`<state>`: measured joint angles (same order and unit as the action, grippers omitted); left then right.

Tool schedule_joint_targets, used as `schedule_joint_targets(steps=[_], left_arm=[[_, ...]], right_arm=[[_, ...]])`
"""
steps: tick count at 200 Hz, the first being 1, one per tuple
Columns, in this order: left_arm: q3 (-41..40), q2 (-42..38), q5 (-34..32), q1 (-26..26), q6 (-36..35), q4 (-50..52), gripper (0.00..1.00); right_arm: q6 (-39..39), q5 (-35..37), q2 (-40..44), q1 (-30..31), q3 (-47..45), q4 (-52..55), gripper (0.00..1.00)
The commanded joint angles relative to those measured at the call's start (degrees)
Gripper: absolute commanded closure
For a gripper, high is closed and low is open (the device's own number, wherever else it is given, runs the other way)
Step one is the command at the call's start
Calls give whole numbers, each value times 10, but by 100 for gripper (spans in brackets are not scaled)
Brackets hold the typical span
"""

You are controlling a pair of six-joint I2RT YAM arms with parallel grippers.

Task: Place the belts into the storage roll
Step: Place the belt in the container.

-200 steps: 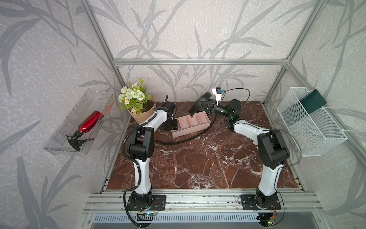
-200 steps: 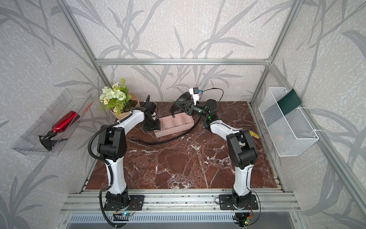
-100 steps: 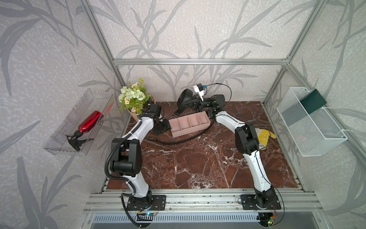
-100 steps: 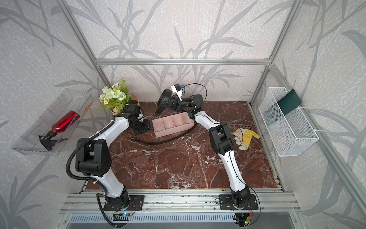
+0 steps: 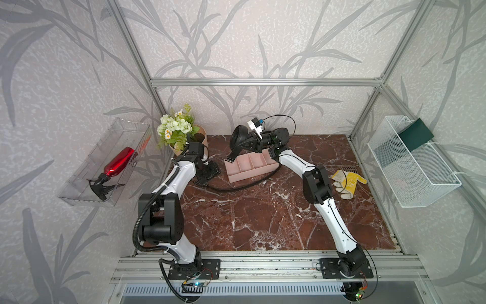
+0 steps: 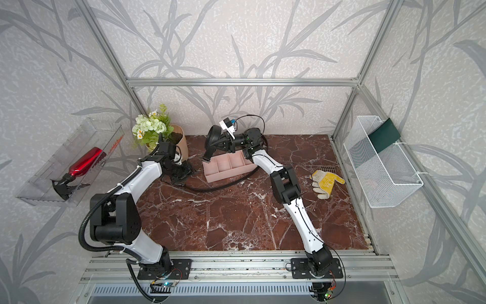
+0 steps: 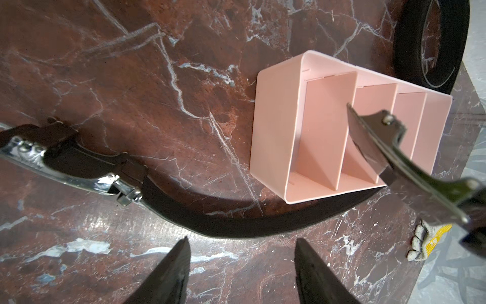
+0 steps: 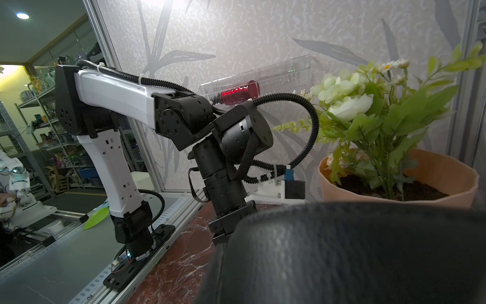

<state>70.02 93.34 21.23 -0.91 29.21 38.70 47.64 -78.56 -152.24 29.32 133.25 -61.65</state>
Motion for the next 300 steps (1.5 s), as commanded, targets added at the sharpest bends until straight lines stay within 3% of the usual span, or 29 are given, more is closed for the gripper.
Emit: schedule_joint_targets(steps=[1,71,112,167,234,246,260,284,300], left_arm=[[-17,-13,8,-7,-10,9,37],[-18,14,27,-16,-27,15,37],[-1,46,37,-16,-25,8,38],[26,89,45,-16,-23,8,39],[71,107,47,-17,5,-18,40],[76,108,43,-18,12,-28,40],[80,114,43,-18,22,-40,40],[92,128,42,-19,26,-43,40],[93,131,33,-21,25,-41,40]], right_arm=[[-50,2,-19,2,40,14,100],[-78,-7,-86,9,71,16,100],[-187,-14,-53,16,28,108,100],[-197,-30,-44,33,-7,88,100],[-218,-32,-53,52,-10,142,100],[-270,-25,-39,54,-23,212,100],[-384,7,-7,57,-56,332,100],[-679,79,27,73,-15,718,100],[-722,82,22,74,17,801,100]])
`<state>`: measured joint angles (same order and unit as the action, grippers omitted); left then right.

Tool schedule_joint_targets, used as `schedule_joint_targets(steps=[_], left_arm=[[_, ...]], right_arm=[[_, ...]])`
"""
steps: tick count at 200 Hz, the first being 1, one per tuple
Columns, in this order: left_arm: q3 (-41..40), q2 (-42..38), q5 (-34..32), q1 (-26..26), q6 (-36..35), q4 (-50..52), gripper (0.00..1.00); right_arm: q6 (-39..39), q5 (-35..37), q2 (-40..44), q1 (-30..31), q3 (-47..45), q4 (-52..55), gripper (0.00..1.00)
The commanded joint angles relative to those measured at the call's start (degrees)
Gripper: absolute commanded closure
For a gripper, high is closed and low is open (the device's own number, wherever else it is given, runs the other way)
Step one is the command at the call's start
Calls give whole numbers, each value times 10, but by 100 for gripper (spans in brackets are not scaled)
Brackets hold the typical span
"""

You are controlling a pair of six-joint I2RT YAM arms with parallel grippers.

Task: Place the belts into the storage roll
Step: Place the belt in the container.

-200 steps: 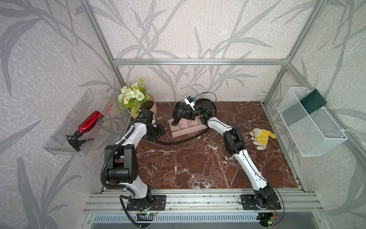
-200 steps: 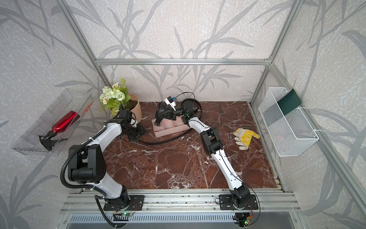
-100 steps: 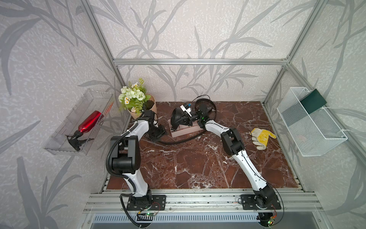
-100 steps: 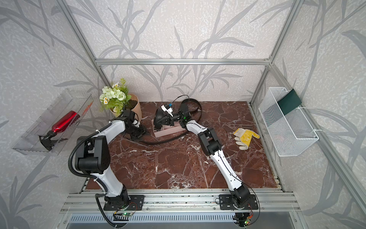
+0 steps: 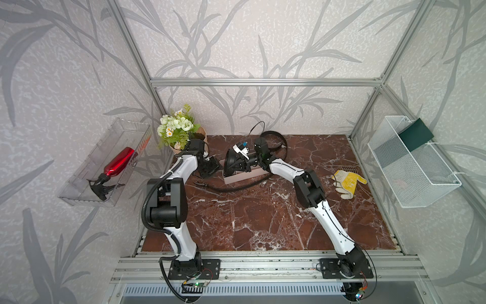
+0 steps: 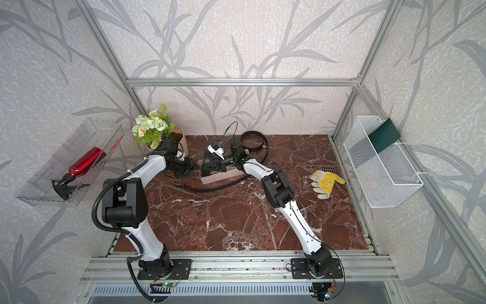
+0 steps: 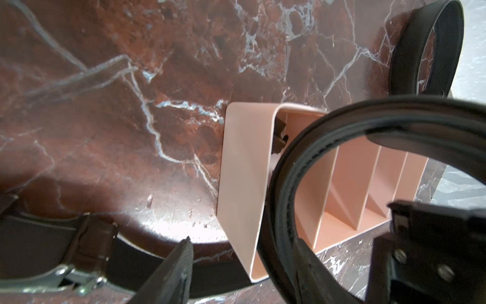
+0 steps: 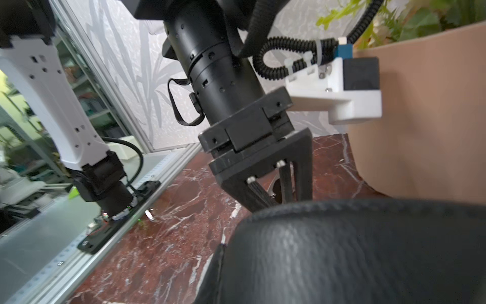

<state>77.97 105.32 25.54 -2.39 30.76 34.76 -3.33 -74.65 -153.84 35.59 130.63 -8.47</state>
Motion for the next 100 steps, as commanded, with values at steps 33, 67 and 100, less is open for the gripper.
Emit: schedule_joint_targets(steps=[33,67,100], left_arm=[[6,18,-27,-17,12,0,40],[-9,30,-43,-26,11,-6,41],[-3,56,-49,-30,5,-5,48]], right_arm=[[-218,23,62,10,16,251,100],[-222,-12,40,10,64,295,100],[-282,-21,-7,12,176,452,100]])
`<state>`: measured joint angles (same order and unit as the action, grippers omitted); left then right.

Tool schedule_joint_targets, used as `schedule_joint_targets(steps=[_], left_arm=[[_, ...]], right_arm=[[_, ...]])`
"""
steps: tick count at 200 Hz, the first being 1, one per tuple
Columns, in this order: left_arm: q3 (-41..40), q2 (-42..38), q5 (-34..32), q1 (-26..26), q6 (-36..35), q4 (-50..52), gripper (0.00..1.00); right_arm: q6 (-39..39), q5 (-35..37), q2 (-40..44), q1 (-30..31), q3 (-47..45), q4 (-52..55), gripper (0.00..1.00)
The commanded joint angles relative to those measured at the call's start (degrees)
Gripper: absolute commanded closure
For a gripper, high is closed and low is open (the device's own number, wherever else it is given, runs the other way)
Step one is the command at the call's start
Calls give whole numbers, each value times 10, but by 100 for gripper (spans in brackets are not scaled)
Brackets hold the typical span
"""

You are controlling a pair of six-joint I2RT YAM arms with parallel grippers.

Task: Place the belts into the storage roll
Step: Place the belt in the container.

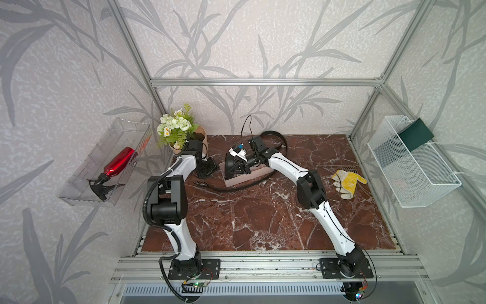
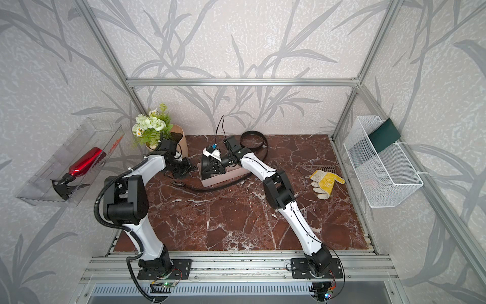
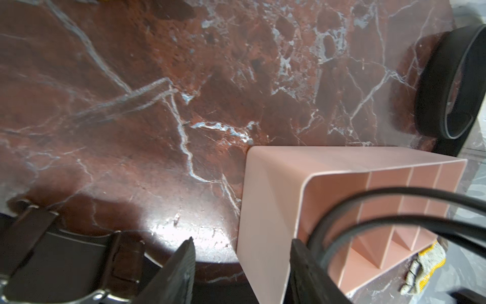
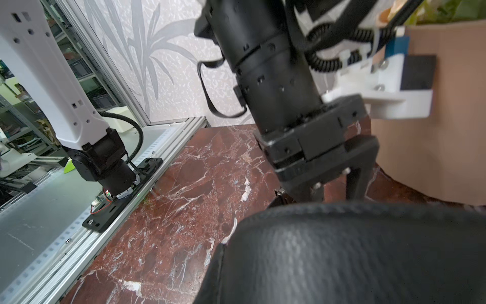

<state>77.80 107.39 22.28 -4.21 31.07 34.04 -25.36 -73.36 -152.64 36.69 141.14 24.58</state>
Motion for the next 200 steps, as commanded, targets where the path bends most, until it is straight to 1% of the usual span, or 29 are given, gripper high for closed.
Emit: schedule_joint_targets(steps=[1,12,61,142,176,200], left_arm=[[-1,37,-15,-12,2,2,49],[5,49,-14,-11,2,0,50],[30,89,-13,-10,-10,8,57],[74,129,-9,22,-26,20,57],[96,146,-5,45,-24,23,57],[102,141,-17,59,-23,27,56]], right_arm=[[-64,-33,-20,1,73,127,100],[-84,-32,-22,1,86,162,100],[-87,-33,-31,5,85,181,100],[-85,-32,-55,15,110,188,100],[-105,-26,-56,18,106,217,100],[-110,-22,-64,17,105,231,100]])
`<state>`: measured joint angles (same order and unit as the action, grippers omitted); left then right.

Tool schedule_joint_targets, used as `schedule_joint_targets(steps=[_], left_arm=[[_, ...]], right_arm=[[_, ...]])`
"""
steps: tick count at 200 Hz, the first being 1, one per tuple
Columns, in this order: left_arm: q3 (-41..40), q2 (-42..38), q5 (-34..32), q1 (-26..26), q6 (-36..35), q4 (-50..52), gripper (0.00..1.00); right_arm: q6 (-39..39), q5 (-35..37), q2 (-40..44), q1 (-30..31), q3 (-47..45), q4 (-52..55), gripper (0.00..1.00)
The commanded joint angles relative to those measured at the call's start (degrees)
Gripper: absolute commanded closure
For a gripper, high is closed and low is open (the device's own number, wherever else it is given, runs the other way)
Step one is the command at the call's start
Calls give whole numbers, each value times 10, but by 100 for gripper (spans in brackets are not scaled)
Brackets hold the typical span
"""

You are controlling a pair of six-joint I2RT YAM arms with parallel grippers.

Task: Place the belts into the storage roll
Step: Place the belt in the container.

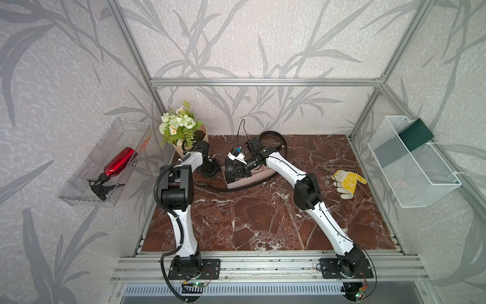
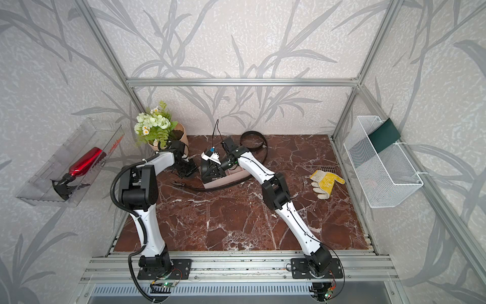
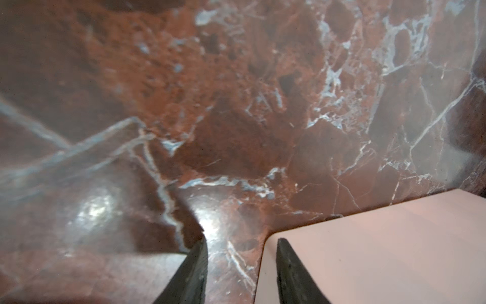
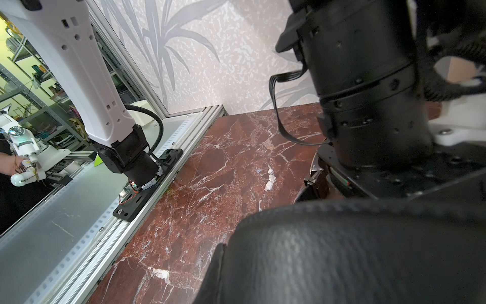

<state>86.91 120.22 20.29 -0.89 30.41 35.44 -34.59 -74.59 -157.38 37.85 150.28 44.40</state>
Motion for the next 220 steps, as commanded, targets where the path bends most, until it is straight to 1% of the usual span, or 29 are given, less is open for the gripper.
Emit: schedule_joint_targets(steps=[1,20,40,75,85,107,120,147,155,164,187,197,220], left_arm=[[10,12,2,26,-17,14,56],[-11,-4,-5,29,-15,8,55],[-29,-22,-8,26,-17,6,52],[-41,-53,-6,23,-17,7,49],[-40,-56,-4,23,-17,9,49],[-39,-64,-2,23,-16,9,49],[-42,-70,0,23,-14,8,49],[-44,-80,3,24,-13,8,49],[-45,-84,3,24,-13,7,49],[-48,-89,4,23,-13,7,49],[-55,-102,6,23,-10,5,49],[-58,-106,5,23,-8,4,49],[-63,-116,5,23,-4,2,49]], right_arm=[[-18,-10,-17,6,15,33,100],[-11,-9,-21,5,21,33,100],[22,-6,-25,4,24,20,100],[35,20,-20,4,16,46,100],[27,32,-17,5,12,64,91],[14,57,-3,7,-5,79,79],[15,62,5,7,-17,70,78],[44,74,8,7,-20,45,76],[51,74,9,8,-18,42,69],[51,76,13,9,-18,42,58],[47,98,37,8,-33,42,47],[52,106,54,9,-52,28,38],[83,123,100,3,-117,-33,31]])
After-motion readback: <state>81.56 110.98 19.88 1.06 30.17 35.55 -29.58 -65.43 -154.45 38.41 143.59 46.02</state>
